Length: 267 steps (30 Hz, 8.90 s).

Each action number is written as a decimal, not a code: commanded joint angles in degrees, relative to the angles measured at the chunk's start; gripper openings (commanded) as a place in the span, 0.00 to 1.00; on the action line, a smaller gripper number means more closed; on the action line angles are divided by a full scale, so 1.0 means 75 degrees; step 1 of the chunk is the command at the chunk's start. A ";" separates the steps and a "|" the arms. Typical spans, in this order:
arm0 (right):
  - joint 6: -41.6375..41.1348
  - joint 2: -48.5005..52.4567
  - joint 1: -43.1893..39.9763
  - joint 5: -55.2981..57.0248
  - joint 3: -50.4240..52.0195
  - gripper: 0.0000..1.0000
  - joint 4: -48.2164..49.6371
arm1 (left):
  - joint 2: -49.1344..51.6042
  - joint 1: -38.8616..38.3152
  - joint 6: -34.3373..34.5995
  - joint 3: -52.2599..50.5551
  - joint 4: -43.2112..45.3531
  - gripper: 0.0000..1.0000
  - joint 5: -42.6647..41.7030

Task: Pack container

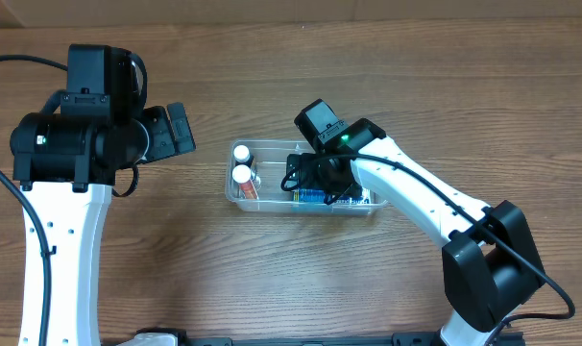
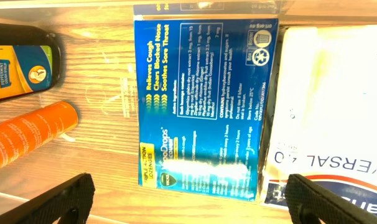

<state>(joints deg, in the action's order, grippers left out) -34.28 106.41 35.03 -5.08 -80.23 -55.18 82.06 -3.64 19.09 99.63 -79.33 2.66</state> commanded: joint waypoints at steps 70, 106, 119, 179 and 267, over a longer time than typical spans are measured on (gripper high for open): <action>0.3404 -0.0513 -0.6621 0.0367 0.2617 0.72 -0.0781 | 0.0047 0.0041 -0.0318 -0.0029 0.0032 1.00 0.0122; 0.2162 -0.0504 -0.1862 -0.0670 -0.0050 0.71 -0.1364 | 0.0047 0.0041 -0.0318 -0.0029 0.0029 1.00 0.0122; 0.2168 -0.0385 -0.1862 -0.0458 0.0216 1.00 -0.0903 | 0.0047 0.0041 -0.0318 -0.0029 0.0009 1.00 0.0122; 0.1507 -0.8177 -0.3722 0.1848 0.3538 1.00 -0.0828 | -0.6443 0.0029 -0.0230 -0.4616 0.1244 1.00 0.0067; 0.3978 -1.4166 -0.3722 0.0664 1.0637 1.00 0.6714 | -1.0395 0.0991 -0.2218 -1.0314 0.5951 1.00 -0.0423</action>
<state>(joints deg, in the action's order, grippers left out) -4.32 0.69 7.18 -0.60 -1.06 -5.15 8.67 3.42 6.79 29.89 -43.86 1.76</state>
